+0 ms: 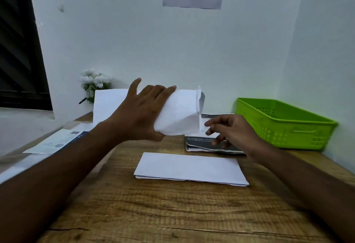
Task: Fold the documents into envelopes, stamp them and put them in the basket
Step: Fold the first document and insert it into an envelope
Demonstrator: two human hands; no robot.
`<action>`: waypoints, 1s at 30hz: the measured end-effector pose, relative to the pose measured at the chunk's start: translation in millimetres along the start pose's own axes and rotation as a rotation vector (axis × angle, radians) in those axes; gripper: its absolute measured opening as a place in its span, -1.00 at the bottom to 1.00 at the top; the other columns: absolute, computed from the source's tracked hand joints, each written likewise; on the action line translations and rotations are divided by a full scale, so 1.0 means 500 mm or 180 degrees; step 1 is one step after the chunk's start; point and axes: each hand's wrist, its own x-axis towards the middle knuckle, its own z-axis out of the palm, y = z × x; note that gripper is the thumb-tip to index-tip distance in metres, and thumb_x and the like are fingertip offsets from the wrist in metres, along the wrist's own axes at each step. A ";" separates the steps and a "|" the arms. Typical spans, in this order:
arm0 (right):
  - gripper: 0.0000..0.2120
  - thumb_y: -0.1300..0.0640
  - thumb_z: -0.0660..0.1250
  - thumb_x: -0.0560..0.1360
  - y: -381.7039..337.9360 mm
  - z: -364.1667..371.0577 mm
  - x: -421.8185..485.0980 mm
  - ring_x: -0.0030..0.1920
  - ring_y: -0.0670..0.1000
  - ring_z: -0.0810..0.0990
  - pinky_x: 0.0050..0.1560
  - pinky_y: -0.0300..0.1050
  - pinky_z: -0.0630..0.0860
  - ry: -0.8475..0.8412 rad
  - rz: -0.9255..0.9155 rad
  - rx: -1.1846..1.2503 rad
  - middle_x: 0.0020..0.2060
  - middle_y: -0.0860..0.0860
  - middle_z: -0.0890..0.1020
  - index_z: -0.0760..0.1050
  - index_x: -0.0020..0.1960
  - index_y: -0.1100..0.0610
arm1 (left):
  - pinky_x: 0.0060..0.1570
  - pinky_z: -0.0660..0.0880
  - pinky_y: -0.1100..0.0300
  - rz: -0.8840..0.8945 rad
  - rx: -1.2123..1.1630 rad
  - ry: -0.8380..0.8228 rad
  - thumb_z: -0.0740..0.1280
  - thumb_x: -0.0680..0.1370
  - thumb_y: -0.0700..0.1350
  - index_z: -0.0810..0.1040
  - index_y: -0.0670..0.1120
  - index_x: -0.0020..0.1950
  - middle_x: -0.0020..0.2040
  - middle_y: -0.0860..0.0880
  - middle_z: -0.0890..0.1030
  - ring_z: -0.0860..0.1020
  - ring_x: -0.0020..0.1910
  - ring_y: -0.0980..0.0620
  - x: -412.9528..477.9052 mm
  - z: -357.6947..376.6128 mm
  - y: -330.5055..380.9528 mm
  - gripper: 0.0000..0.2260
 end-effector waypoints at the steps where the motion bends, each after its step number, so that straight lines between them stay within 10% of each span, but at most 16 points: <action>1: -0.87 0.25 0.33 0.54 0.002 -0.002 0.000 -0.40 -0.07 0.62 -0.44 -0.23 0.44 -0.0047 -0.0133 -0.0283 -0.27 -0.04 0.70 0.64 -0.07 0.09 | 0.40 0.07 -0.28 -0.0009 -0.0022 -0.0045 0.30 0.16 0.34 0.17 -0.12 0.52 0.31 -0.10 0.43 0.43 0.28 -0.10 -0.001 0.003 -0.006 0.02; 5: -0.91 -0.03 0.47 0.44 -0.001 -0.004 0.000 -0.35 -0.17 0.57 -0.33 -0.27 0.43 -0.0657 -0.0577 -0.1249 -0.27 -0.16 0.69 0.69 -0.13 -0.03 | 0.40 0.06 -0.30 -0.0025 -0.0018 -0.0176 0.32 0.16 0.36 0.15 -0.11 0.52 0.33 -0.10 0.42 0.42 0.29 -0.10 -0.006 0.013 -0.026 0.04; 9: -0.40 -0.42 0.45 0.20 -0.008 0.001 -0.011 -0.01 -0.23 0.55 0.09 -0.16 0.51 -0.1582 -0.0606 -0.2471 0.00 -0.28 0.59 0.55 0.19 -0.24 | 0.41 0.01 -0.27 -0.0074 -0.0138 -0.0263 0.35 0.17 0.36 0.12 -0.09 0.53 0.36 -0.09 0.39 0.38 0.33 -0.10 -0.013 0.011 -0.047 0.04; 14: -0.22 -0.21 0.57 0.21 -0.014 0.005 -0.017 -0.02 -0.21 0.52 0.02 -0.29 0.46 -0.1711 -0.0598 -0.2187 -0.02 -0.25 0.56 0.38 0.37 -0.21 | 0.43 -0.04 -0.20 -0.0251 -0.0305 -0.0427 0.26 0.14 0.44 0.08 -0.05 0.54 0.40 -0.06 0.34 0.31 0.38 -0.07 -0.018 0.010 -0.062 0.08; 18: -0.63 0.02 0.59 0.32 -0.015 -0.005 -0.018 -0.04 -0.04 0.63 0.03 -0.03 0.53 -0.1857 -0.0799 -0.1588 -0.05 -0.08 0.68 0.60 0.09 -0.01 | 0.41 0.01 -0.22 -0.0284 -0.0305 -0.0457 0.50 0.16 0.30 0.10 -0.05 0.54 0.39 -0.06 0.36 0.32 0.38 -0.08 -0.026 0.019 -0.072 0.08; 23: -0.86 0.18 0.46 0.45 -0.019 -0.039 -0.017 -0.14 0.02 0.67 -0.17 -0.12 0.59 -0.1640 -0.0824 -0.0563 -0.11 0.04 0.71 0.59 0.00 0.17 | 0.41 0.02 -0.22 -0.0389 -0.0332 -0.0435 0.52 0.20 0.25 0.11 -0.06 0.54 0.39 -0.08 0.36 0.31 0.39 -0.09 -0.030 0.020 -0.077 0.05; 30: -0.81 0.20 0.40 0.47 -0.011 -0.060 0.014 -0.22 -0.06 0.68 -0.23 -0.18 0.57 -0.0018 -0.1031 0.0383 -0.14 -0.02 0.73 0.57 0.08 0.07 | 0.37 0.12 -0.18 -0.0443 -0.0370 -0.0326 0.55 0.17 0.24 0.12 -0.11 0.54 0.38 -0.12 0.38 0.33 0.35 -0.12 -0.029 0.023 -0.081 0.09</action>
